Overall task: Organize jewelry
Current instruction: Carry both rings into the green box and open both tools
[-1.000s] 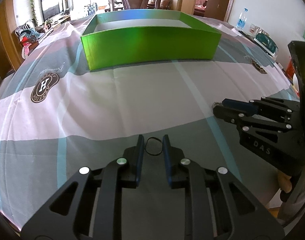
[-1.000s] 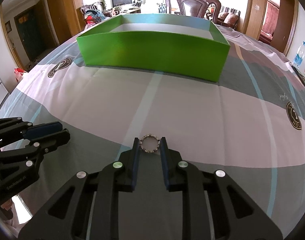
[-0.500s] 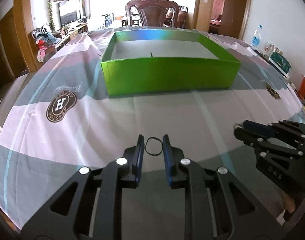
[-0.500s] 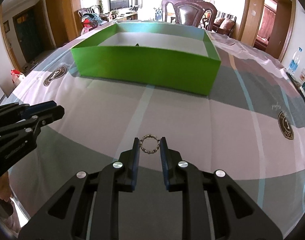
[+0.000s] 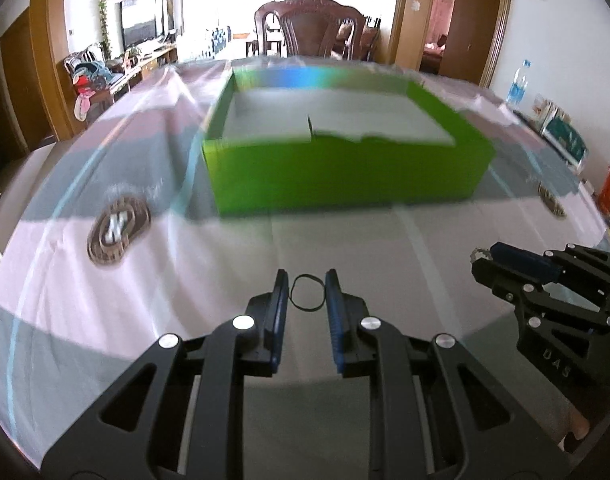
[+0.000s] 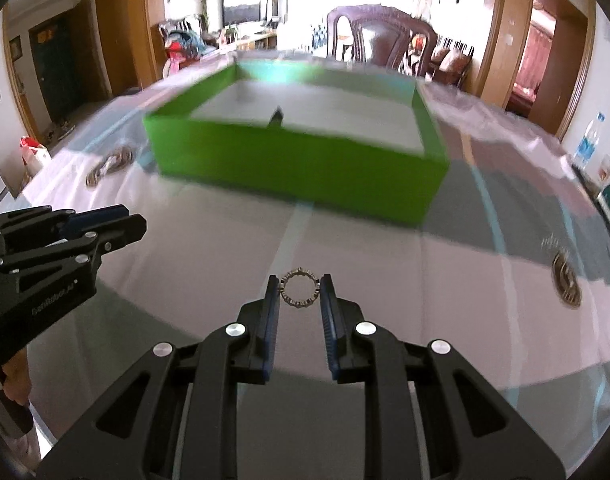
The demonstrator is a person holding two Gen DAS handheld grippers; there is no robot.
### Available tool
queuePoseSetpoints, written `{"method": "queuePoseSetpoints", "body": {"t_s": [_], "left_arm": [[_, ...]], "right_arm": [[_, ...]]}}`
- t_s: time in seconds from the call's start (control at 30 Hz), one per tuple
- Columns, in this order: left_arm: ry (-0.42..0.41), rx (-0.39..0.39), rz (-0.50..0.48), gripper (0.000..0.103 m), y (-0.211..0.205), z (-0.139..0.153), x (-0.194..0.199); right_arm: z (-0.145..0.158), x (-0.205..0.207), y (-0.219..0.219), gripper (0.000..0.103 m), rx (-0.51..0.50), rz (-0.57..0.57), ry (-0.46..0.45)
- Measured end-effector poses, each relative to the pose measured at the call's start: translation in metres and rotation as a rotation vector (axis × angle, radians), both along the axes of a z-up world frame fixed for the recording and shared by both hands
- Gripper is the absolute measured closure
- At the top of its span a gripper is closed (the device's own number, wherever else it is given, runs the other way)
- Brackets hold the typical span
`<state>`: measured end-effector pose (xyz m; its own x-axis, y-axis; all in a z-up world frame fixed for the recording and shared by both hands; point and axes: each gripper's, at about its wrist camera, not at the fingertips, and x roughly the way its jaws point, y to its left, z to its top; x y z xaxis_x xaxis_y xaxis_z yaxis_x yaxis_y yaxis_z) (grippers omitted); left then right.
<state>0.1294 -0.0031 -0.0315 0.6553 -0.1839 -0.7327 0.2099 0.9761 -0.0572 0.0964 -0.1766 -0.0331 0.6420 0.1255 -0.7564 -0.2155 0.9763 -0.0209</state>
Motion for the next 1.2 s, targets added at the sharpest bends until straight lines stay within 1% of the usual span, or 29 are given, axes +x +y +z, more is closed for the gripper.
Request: {"method": "queuePoseSetpoints", "body": {"t_s": [0.23,0.3,0.4,0.5,0.7,0.83,0.97,1.1,1.13,1.17,1.2], "left_arm": [[-0.062,-0.052,0.012,0.084,0.006,0.044,0.044],[-0.069,-0.064,0.012,0.084,0.005,0.055,0.060],[-0.089,-0.056,0.035,0.084,0.003,0.067,0.088],[-0.069,-0.083,0.056,0.084,0.000,0.066,0.113],[-0.039,-0.086,0.084,0.084,-0.002,0.048,0.145],[-0.032,-0.097,0.084,0.084,-0.003,0.036,0.152],[-0.012,-0.091,0.091,0.084,-0.003,0.026,0.160],[-0.014,-0.086,0.094,0.084,-0.003,0.025,0.160],[-0.018,-0.085,0.096,0.083,-0.003,0.025,0.160],[-0.023,-0.084,0.099,0.078,-0.003,0.026,0.160],[-0.025,-0.084,0.100,0.074,-0.004,0.027,0.160]], "right_arm": [[0.056,0.032,-0.011,0.082,0.057,-0.039,-0.143],[0.067,0.043,-0.012,0.082,0.060,-0.049,-0.165],[0.078,0.067,-0.013,0.082,0.078,-0.059,-0.178],[0.073,0.092,-0.011,0.082,0.059,-0.076,-0.173],[0.035,0.129,-0.014,0.082,0.083,-0.117,-0.104],[0.021,0.137,-0.016,0.082,0.073,-0.131,-0.083],[0.019,0.139,-0.019,0.082,0.068,-0.136,-0.087],[0.019,0.140,-0.019,0.082,0.054,-0.144,-0.094],[0.019,0.139,-0.020,0.077,0.051,-0.148,-0.099],[0.020,0.138,-0.020,0.070,0.052,-0.149,-0.102],[0.021,0.137,-0.020,0.068,0.055,-0.152,-0.107]]}}
